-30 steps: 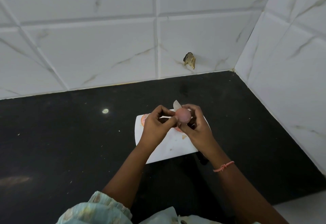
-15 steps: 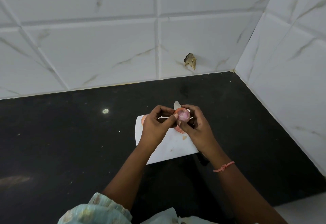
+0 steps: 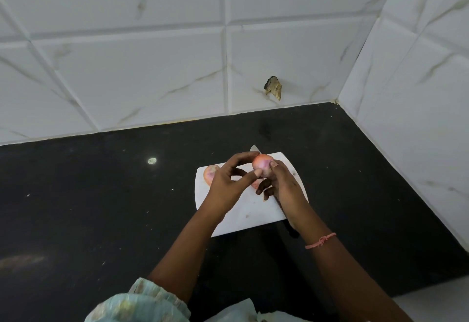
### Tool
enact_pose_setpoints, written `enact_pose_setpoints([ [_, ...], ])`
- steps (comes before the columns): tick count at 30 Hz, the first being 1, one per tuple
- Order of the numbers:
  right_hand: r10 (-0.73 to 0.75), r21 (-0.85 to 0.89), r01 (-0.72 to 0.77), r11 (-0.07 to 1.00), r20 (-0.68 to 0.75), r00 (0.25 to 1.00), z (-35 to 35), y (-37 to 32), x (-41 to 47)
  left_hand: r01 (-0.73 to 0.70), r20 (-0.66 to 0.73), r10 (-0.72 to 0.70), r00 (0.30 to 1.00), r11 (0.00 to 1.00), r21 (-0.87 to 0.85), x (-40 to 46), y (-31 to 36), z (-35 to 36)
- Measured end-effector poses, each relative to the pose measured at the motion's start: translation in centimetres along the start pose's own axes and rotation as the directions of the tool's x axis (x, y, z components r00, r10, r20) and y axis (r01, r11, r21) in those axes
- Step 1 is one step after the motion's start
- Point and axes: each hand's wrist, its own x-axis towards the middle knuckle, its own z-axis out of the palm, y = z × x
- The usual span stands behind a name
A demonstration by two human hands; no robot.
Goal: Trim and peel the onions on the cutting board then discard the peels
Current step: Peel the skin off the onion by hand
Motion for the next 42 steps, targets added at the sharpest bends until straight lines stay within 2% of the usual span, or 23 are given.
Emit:
enact_pose_setpoints([
  [3,0.044,0.037,-0.044,0.998,0.01,0.999,0.3,0.0,0.2,-0.013,0.033,0.012,0.999,0.999,0.033,-0.2,0.3,0.2],
  [6,0.105,0.182,-0.117,0.976,0.076,0.992,0.5,0.0,0.0,0.005,0.078,-0.006,0.997,1.0,0.005,-0.4,0.8,0.3],
  [10,0.07,0.332,-0.123,0.935,0.167,0.984,0.3,-0.6,-0.7,0.013,0.097,-0.006,0.995,0.997,-0.071,-0.4,0.9,0.1],
  [19,0.106,0.316,-0.153,0.936,0.16,0.981,-0.2,-0.8,-0.3,0.1,0.082,-0.09,0.993,0.986,-0.132,0.0,0.4,0.4],
  [25,0.12,0.398,-0.188,0.898,0.189,0.975,0.4,-0.8,-0.6,0.113,0.086,-0.105,0.991,0.989,-0.095,-0.1,0.2,0.7],
  [28,0.115,0.291,-0.145,0.946,0.118,0.986,0.5,-0.6,-0.3,0.126,0.09,-0.118,0.989,0.988,-0.093,0.0,-0.1,0.6],
  [31,0.042,-0.019,-0.042,0.999,0.002,0.999,0.4,-0.7,-0.4,0.194,0.098,-0.176,0.979,0.954,-0.229,0.0,-0.2,0.5],
  [35,-0.097,-0.035,0.097,0.995,0.0,0.995,0.3,-1.0,-1.2,0.119,0.081,-0.104,0.991,0.972,-0.204,-0.3,0.0,0.8],
  [37,-0.152,-0.107,0.152,0.983,0.007,0.988,0.3,-1.0,-1.3,0.09,0.063,-0.078,0.995,0.974,-0.209,-0.4,0.0,1.0],
  [42,-0.247,-0.153,0.246,0.957,0.012,0.969,0.0,-0.2,-1.4,0.049,0.055,-0.038,0.998,0.973,-0.227,-0.5,0.1,0.8],
])
